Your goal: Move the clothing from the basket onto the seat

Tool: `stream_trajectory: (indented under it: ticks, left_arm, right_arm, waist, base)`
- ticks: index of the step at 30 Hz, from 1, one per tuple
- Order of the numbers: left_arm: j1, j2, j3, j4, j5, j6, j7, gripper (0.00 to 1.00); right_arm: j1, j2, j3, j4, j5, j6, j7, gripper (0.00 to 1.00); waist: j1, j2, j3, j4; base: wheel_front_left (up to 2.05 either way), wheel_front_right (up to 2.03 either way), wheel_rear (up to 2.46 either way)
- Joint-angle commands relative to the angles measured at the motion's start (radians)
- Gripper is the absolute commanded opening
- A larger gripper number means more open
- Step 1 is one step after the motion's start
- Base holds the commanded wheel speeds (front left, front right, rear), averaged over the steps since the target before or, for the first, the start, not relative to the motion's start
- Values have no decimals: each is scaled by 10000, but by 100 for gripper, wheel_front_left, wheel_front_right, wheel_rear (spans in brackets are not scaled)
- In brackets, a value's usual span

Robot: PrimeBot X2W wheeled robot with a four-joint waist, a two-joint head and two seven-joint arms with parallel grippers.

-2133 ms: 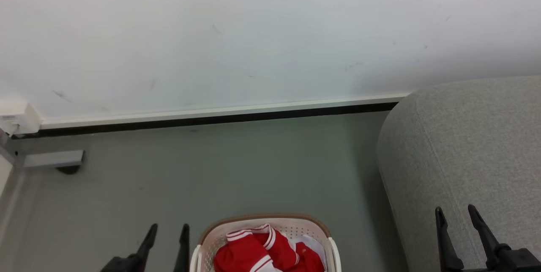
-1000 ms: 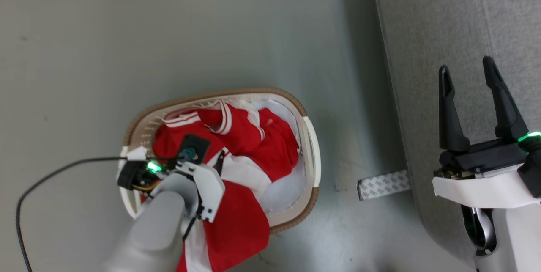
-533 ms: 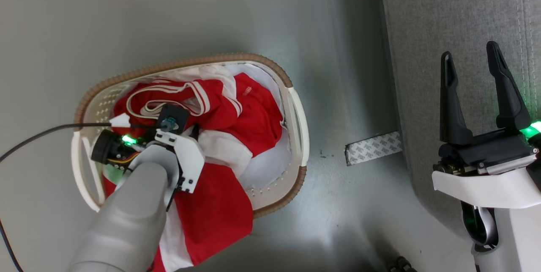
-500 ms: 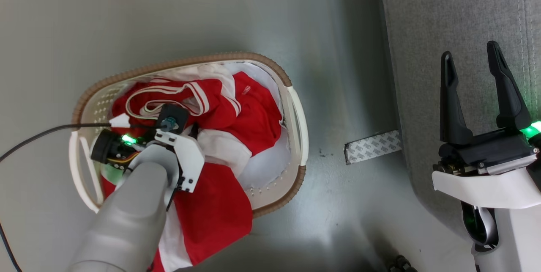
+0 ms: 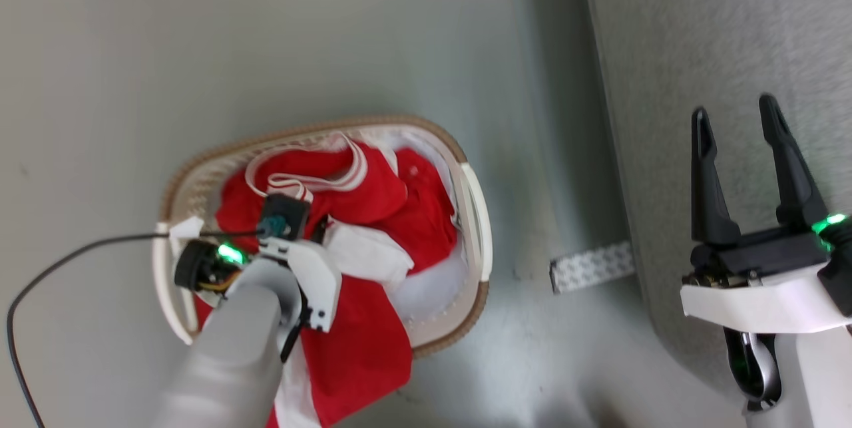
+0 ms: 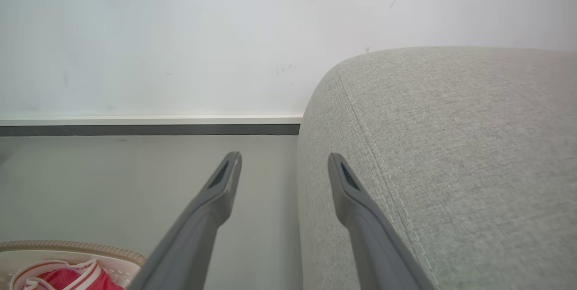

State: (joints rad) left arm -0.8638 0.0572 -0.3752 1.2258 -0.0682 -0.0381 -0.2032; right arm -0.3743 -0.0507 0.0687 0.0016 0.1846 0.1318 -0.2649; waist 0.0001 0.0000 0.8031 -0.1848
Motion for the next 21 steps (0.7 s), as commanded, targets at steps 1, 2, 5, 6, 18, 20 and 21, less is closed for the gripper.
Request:
stream_trajectory:
  ticks: [1,2,5,6,18,20,21]
  left_arm:
    - [248,-5,20,-36,-156,-69,-145,0]
    - [384,-16,56,-85,-285,-120,-239,0]
    - [846,-43,73,-308,-591,-248,-449,0]
    - [1053,-47,69,-382,-676,-305,-475,0]
    - [3382,-56,-870,-3005,-2620,-333,-574,0]
    - [3646,-55,-1004,-3457,-2834,-229,-503,0]
    - [3762,-55,-1037,-3684,-2936,-164,-468,0]
  right_arm:
    - [207,0,-90,121,-55,-21,7,100]
    - [262,3,-116,186,-78,-21,6,100]
    - [545,-3,-199,461,-127,-21,6,100]
    - [694,-2,-194,572,-131,-21,7,100]
    - [2385,-4,-198,1541,-60,-21,7,100]
    - [2568,-4,-164,1628,-23,-21,7,100]
    - [2669,-3,-146,1674,-2,-21,7,100]
  waist:
    - [-1,0,-877,332]
    - [-1,0,-1136,403]
    - [-1,0,-2063,639]
    - [-1,0,-2402,709]
    - [-1,0,-5494,1367]
    - [-1,0,-5827,1399]
    - [-1,0,-5977,1405]
  base:
    - [0,0,0]
    - [0,0,0]
    - [0,0,0]
    - [0,0,0]
    - [0,0,0]
    - [0,0,0]
    - [0,0,0]
